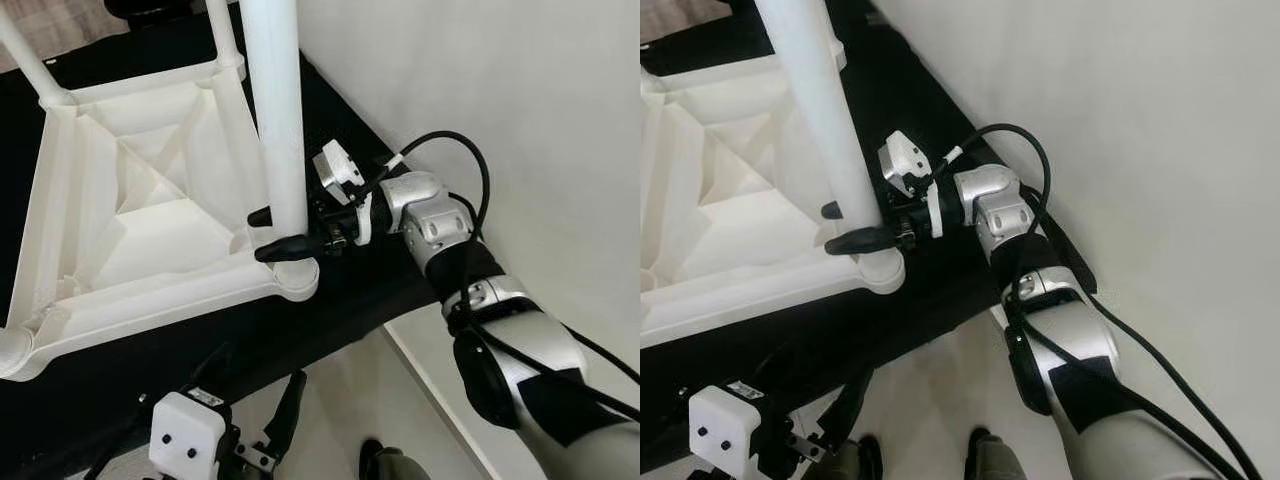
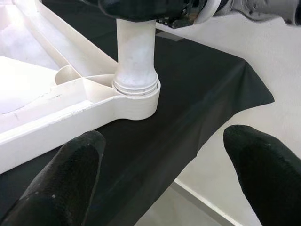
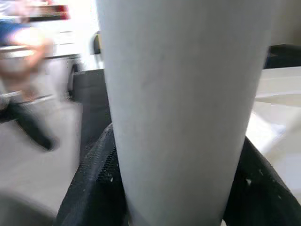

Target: Building children table

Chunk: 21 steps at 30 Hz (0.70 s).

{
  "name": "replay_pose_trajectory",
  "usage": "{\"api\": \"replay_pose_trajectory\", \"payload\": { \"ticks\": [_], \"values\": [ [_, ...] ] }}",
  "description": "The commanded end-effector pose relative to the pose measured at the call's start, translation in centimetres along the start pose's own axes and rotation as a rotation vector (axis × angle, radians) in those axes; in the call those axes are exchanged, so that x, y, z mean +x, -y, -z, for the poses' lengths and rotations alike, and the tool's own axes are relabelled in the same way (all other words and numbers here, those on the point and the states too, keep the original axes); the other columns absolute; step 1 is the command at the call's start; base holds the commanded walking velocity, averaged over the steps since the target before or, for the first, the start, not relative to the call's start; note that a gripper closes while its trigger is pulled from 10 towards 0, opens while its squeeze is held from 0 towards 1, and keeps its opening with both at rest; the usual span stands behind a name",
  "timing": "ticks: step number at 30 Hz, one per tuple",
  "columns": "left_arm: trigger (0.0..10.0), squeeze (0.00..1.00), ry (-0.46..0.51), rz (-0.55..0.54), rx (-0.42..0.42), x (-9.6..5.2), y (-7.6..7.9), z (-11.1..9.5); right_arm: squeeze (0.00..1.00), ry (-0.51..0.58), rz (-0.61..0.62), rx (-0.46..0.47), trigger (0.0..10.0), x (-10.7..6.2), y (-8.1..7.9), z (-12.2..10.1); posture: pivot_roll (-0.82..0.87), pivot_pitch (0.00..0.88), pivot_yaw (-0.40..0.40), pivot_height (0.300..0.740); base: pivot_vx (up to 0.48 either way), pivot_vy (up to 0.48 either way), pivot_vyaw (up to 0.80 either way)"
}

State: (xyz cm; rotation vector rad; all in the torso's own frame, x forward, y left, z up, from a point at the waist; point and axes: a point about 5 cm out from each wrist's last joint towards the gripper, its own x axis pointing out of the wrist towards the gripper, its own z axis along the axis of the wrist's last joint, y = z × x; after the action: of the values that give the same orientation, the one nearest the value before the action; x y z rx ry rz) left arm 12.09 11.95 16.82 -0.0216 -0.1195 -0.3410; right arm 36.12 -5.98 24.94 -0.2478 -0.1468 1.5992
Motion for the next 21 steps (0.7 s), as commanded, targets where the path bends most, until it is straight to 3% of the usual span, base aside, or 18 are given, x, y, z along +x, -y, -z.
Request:
{"api": "replay_pose_trajectory", "payload": {
  "ticks": [1,2,3,5,6,7,8,9,12,13,16,17,18,19,21],
  "values": [
    [10.0,0.0,-0.019,-0.002,0.001,-0.1,0.0,0.2,0.0,-0.032,0.218,0.066,0.0,-1.1,0.2,1.8,0.12,0.304,-0.018,0.74,0.0,0.0,0.0],
    [10.0,0.0,-0.019,-0.002,0.001,-0.1,0.0,0.2,0.0,-0.032,0.218,0.066,0.0,-1.1,0.2,1.8,0.12,0.304,-0.018,0.74,0.0,0.0,0.0],
    [10.0,0.0,-0.016,-0.003,0.002,0.0,-0.1,0.3,0.0,-0.048,0.372,0.112,0.0,-1.1,-0.2,2.9,0.11,0.297,-0.017,0.74,0.0,0.0,0.0],
    [10.0,0.0,-0.011,-0.002,0.006,0.3,-0.4,0.4,0.0,-0.241,1.03,0.082,0.0,-1.6,-2.0,5.7,0.09,0.29,-0.012,0.74,0.0,0.0,0.0],
    [10.0,0.0,-0.011,-0.002,0.006,0.3,-0.4,0.4,0.0,-0.241,1.03,0.082,0.0,-1.6,-2.0,5.7,0.09,0.29,-0.012,0.74,0.0,0.0,0.0],
    [10.0,0.0,-0.006,0.003,0.006,0.5,-0.5,0.4,0.0,-0.266,1.093,0.058,0.0,-0.6,-5.0,6.0,0.08,0.281,0.0,0.74,0.0,0.0,0.0],
    [10.0,0.0,-0.003,0.006,0.007,0.7,-0.6,0.4,0.0,-0.256,1.088,0.047,0.0,0.3,-6.9,5.8,0.08,0.281,0.0,0.74,0.0,0.0,0.0],
    [10.0,0.0,-0.001,0.011,0.008,0.9,-0.7,0.6,0.0,-0.22,1.001,0.09,0.0,2.0,-8.2,5.8,0.07,0.269,0.006,0.74,0.0,0.0,0.0],
    [10.0,0.0,0.0,0.014,0.008,1.1,-0.8,0.6,0.0,-0.196,0.933,0.12,0.0,3.2,-8.9,5.8,0.07,0.269,0.006,0.74,0.0,0.0,0.0],
    [10.0,0.0,0.002,0.016,0.008,1.6,-1.0,1.0,0.0,-0.167,0.907,0.117,0.0,4.4,-8.0,5.8,0.07,0.227,-0.001,0.74,0.0,0.0,0.0],
    [10.0,0.0,0.008,0.006,0.012,2.1,-1.3,1.2,0.0,-0.149,0.882,0.108,0.0,5.2,-7.3,5.5,0.07,0.208,-0.009,0.74,0.0,0.0,0.0],
    [10.0,0.0,0.013,-0.003,0.018,2.3,-1.5,1.3,0.0,-0.138,0.864,0.105,2.4,5.5,-6.9,5.2,0.07,0.199,-0.014,0.74,0.0,0.0,0.0],
    [10.0,0.0,0.013,-0.003,0.018,2.3,-1.5,1.3,0.0,-0.138,0.864,0.105,2.4,5.5,-6.9,5.2,0.07,0.199,-0.014,0.74,0.0,0.0,0.0],
    [10.0,0.0,0.023,-0.021,0.03,2.5,-1.8,1.3,0.0,-0.127,0.844,0.105,10.0,6.0,-6.7,4.5,0.07,0.195,-0.015,0.74,0.0,0.0,0.0],
    [10.0,0.0,0.026,-0.026,0.034,2.6,-1.9,1.3,0.0,-0.117,0.838,0.111,10.0,6.1,-6.7,4.3,0.07,0.195,-0.015,0.74,0.0,0.0,0.0]
  ]
}}
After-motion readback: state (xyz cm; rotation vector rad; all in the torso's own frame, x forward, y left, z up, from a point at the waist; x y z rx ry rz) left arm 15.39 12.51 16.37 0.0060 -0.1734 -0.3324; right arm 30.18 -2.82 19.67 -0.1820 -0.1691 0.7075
